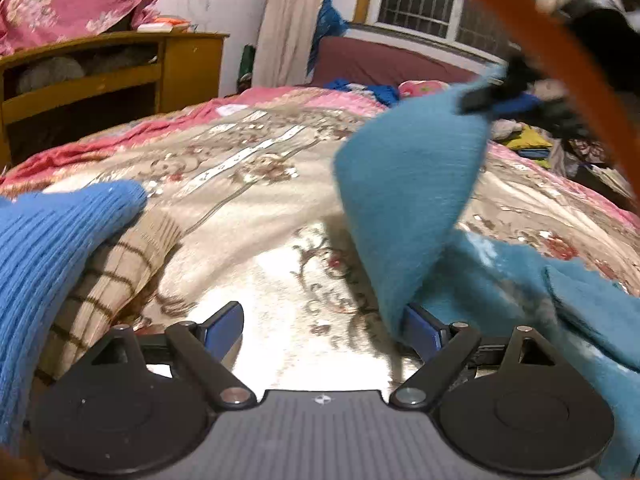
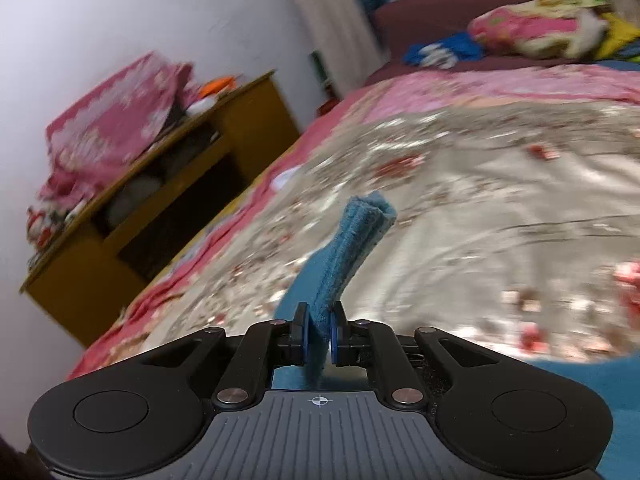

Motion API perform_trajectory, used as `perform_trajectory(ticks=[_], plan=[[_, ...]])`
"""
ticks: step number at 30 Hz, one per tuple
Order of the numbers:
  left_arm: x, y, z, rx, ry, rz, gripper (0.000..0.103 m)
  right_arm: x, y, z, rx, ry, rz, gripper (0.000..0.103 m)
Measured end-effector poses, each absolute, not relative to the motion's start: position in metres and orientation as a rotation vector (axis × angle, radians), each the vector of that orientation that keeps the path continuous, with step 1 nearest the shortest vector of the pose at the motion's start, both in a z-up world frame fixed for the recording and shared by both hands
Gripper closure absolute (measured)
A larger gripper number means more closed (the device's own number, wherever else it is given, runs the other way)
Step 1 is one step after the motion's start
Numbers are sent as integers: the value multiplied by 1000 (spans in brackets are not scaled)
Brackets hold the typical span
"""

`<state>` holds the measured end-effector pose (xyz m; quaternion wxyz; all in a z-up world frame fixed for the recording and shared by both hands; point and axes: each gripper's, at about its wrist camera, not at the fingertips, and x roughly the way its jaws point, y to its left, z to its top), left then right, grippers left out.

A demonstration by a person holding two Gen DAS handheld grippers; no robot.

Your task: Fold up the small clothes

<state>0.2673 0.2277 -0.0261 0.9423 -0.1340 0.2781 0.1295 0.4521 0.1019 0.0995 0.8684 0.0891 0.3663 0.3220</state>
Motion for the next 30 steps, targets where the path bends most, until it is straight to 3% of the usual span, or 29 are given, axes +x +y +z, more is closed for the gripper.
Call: perform_trajectory(ticks=[14, 24, 30], plan=[[262, 188, -18, -163, 540, 185, 10, 398, -108, 113, 368, 606, 338, 94], [256, 161, -18, -75, 539, 147, 10, 381, -198, 15, 440, 753, 78, 93], [254, 145, -21, -11, 540, 127, 10, 364, -206, -1, 547, 750, 89, 86]])
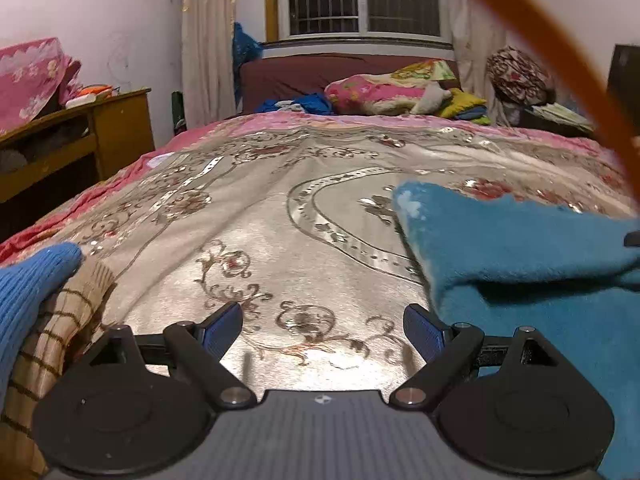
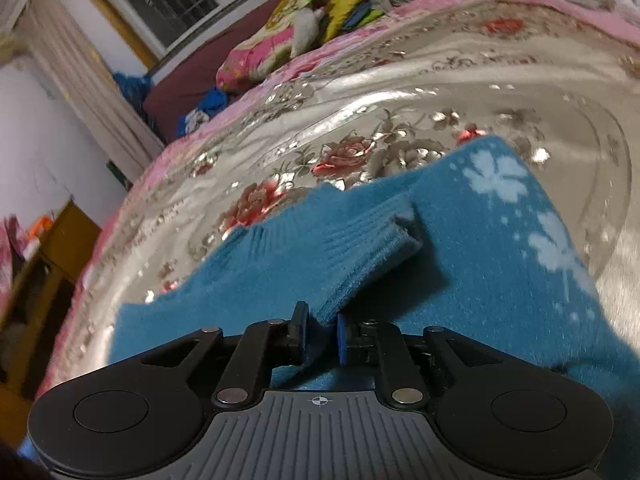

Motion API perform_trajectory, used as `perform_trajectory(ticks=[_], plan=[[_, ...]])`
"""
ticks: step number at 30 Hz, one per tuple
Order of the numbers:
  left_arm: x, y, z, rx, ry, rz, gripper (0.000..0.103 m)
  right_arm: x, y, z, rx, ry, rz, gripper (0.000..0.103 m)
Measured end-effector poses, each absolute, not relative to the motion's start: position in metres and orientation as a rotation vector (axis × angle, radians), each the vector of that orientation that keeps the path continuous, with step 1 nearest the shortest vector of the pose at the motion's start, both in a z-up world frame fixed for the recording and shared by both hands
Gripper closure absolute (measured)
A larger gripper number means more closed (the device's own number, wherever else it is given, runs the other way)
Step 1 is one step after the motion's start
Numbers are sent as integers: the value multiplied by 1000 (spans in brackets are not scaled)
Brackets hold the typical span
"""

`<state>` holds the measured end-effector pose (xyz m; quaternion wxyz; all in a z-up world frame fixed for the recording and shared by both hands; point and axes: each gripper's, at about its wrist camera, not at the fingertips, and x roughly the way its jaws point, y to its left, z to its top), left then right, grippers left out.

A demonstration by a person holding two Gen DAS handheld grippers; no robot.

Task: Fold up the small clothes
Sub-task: 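Lay the held sleeve across the sweater body with the right gripper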

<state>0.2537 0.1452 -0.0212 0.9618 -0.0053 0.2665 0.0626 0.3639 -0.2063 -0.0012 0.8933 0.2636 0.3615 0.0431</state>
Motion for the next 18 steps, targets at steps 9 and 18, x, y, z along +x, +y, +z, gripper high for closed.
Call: perform_trajectory(ticks=[9, 18], plan=[[251, 134, -23, 15, 549, 112, 10, 356, -234, -3, 671, 701, 9, 84], [250, 129, -26, 21, 571, 120, 10, 340, -227, 3, 532, 739, -16, 83]])
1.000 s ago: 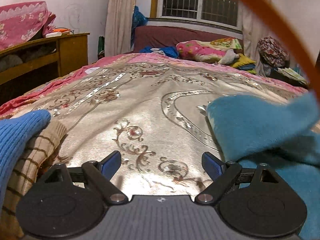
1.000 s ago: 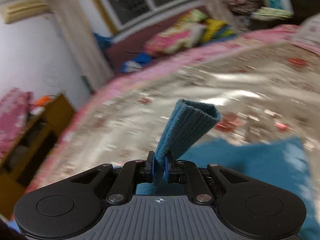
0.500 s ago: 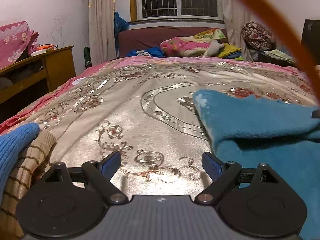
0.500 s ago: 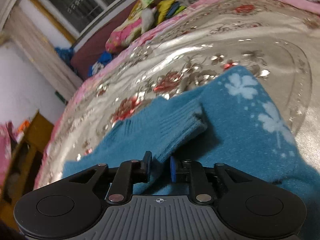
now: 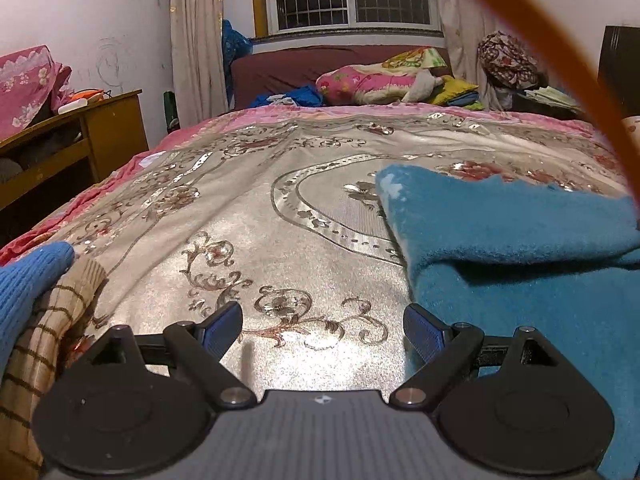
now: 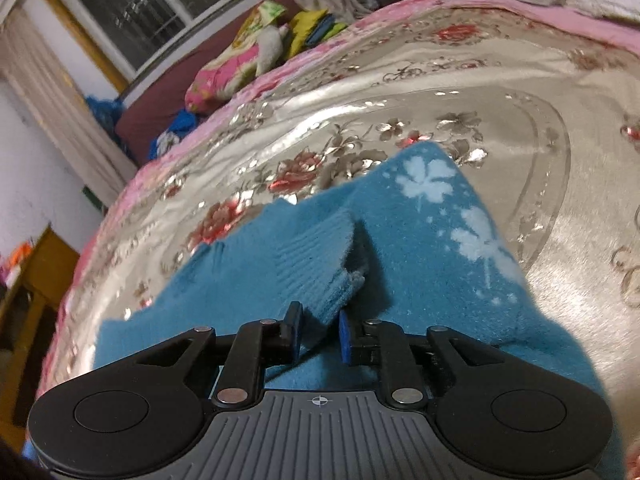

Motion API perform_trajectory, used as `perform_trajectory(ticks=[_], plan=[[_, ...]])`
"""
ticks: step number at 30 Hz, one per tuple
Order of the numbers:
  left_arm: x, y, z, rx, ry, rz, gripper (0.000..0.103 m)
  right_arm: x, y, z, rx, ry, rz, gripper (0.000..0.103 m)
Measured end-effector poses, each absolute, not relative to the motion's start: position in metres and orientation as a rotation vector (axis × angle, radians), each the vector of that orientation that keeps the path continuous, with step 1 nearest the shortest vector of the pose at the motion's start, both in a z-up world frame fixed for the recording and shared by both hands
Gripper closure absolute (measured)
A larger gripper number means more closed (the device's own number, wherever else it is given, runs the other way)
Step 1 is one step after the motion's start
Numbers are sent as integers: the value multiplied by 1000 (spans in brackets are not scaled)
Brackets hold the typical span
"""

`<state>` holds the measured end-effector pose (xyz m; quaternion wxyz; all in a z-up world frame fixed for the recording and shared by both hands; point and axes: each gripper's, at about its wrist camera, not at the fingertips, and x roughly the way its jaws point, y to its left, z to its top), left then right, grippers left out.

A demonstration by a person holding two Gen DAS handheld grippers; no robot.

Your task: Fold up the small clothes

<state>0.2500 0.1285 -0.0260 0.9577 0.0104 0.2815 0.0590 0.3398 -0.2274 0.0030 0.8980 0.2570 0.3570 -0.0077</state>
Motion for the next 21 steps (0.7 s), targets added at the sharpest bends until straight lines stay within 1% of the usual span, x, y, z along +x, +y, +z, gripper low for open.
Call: perform_trajectory(ticks=[1, 9, 15, 21], plan=[[250, 128, -26, 22, 575, 120, 10, 339, -227, 5, 523, 743, -17, 81], [237, 120, -19, 21, 588, 118, 10, 310, -228, 30, 385, 700, -33, 80], [225, 103, -23, 23, 677, 44, 10, 288, -231, 18, 338, 825, 17, 78], [200, 91, -24, 76, 700, 42, 10, 242, -241, 6, 289, 919, 54, 78]])
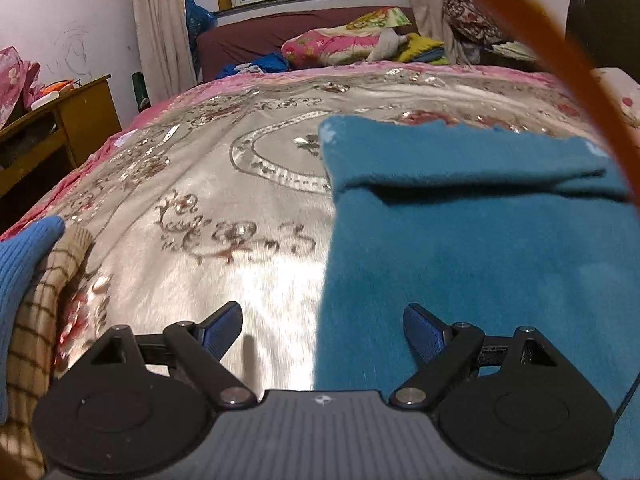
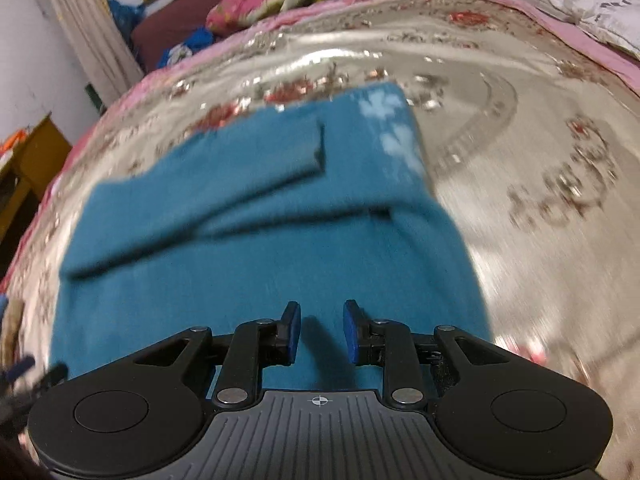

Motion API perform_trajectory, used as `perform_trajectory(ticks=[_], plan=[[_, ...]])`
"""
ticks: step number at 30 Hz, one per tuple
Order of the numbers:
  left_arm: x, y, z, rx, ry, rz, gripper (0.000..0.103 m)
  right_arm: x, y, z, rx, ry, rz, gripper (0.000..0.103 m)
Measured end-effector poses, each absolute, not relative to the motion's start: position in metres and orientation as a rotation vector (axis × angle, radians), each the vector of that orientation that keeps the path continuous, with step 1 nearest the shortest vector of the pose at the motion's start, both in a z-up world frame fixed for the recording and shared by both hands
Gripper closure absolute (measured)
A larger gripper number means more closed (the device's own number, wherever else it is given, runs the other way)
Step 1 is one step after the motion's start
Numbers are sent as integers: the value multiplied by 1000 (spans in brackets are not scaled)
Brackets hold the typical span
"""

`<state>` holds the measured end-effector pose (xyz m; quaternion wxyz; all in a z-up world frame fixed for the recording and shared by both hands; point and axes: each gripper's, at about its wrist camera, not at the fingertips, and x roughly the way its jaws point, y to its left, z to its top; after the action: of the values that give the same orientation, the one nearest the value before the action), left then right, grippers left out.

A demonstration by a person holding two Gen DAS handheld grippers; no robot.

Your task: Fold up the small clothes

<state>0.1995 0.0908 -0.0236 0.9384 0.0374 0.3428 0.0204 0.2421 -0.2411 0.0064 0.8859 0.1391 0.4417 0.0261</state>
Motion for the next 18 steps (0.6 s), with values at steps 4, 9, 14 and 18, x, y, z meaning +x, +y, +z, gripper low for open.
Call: perform_trajectory(ticks=[4, 9, 14, 18], plan=[[184, 90, -24, 77, 722, 35, 10, 209, -246, 5, 290, 954, 102, 78], [162, 93, -22, 79, 741, 29, 10, 172, -253, 9, 266, 990, 133, 78], [141, 97, -24, 75, 766, 26, 10, 141, -264, 11, 257, 1013, 124, 77], [123, 102, -21, 75, 787, 10, 10, 115, -271, 12, 259, 1025, 126, 77]])
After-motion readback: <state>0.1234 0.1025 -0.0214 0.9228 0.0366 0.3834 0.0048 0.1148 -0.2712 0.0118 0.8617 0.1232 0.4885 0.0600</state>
